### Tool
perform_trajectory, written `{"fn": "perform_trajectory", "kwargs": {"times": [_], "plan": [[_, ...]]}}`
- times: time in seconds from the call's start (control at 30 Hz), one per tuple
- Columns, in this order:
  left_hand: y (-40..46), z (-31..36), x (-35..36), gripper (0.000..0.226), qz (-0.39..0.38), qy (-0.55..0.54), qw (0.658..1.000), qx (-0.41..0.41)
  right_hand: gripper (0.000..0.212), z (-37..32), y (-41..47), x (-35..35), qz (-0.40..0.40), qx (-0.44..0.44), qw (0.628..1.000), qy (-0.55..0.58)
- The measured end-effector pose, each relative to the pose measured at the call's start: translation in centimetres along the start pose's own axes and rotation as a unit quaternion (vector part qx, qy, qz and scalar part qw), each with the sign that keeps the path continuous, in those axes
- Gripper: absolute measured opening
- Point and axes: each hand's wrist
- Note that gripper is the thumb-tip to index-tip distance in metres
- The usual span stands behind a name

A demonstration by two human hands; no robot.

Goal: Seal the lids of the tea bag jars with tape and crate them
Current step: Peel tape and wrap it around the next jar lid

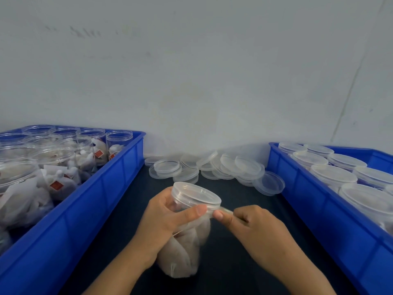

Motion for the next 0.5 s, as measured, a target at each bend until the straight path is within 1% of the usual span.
{"fn": "perform_trajectory", "kwargs": {"times": [0.13,0.3,0.4,0.5], "plan": [[0.4,-0.14,0.01,0.07,-0.04,-0.01,0.999,-0.008,0.078,0.57,0.21,-0.43,0.031,-0.008,0.999,-0.003],[0.64,-0.26,-0.21,0.065,-0.055,-0.013,0.998,-0.008,0.078,0.84,0.55,-0.55,0.045,-0.015,0.999,0.016],[0.69,-0.25,-0.31,0.072,-0.069,-0.009,0.998,-0.007,0.078,0.87,0.49,-0.6,0.058,-0.014,0.998,0.014],[0.67,-0.13,-0.43,0.065,-0.093,-0.018,0.995,-0.004,0.077,0.51,0.42,-0.39,0.074,-0.007,0.997,-0.011]]}}
Point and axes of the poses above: each hand's wrist, its own y-axis towards the middle knuckle, its own x-axis out of the palm, z = x × y, and after that the axes turned 3 degrees about y, right-handed
